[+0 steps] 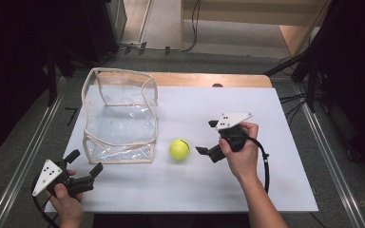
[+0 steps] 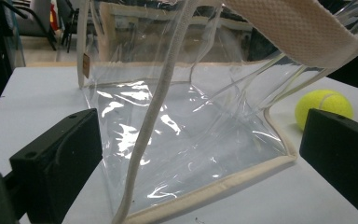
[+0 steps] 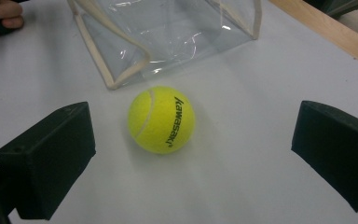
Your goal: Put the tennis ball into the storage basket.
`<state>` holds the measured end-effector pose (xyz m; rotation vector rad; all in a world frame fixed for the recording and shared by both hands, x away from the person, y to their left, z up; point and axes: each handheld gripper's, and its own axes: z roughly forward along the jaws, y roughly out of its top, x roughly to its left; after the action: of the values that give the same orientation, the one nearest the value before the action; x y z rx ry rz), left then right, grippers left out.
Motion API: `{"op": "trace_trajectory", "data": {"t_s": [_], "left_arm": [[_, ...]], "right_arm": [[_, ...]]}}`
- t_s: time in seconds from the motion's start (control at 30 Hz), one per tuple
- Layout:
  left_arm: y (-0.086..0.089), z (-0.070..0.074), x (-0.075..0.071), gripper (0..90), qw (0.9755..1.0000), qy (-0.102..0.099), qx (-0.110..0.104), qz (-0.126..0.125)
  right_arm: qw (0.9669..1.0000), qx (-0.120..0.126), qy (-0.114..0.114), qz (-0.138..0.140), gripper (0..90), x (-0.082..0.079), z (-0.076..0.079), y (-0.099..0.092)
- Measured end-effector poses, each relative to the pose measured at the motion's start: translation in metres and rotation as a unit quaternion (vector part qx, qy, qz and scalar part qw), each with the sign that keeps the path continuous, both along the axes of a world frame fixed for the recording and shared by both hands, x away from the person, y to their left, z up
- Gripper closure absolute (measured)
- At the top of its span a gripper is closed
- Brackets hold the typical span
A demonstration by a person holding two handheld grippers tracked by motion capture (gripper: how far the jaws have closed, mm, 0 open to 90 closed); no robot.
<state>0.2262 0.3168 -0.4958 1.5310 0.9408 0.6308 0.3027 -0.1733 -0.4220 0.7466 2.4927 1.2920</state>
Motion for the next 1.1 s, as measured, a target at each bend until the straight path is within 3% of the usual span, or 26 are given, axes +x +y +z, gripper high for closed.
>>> {"op": "trace_trajectory", "data": {"t_s": [0.77, 1.1], "left_arm": [[0.000, 0.000, 0.000, 0.0, 1.0000, 0.000, 0.000, 0.000], [0.000, 0.000, 0.000, 0.0, 1.0000, 0.000, 0.000, 0.000]], "right_arm": [[0.9984, -0.038, 0.021, 0.036, 0.0, 0.008, -0.006, 0.023], [0.9939, -0.069, 0.045, 0.073, 0.0, 0.014, -0.011, 0.041]]}}
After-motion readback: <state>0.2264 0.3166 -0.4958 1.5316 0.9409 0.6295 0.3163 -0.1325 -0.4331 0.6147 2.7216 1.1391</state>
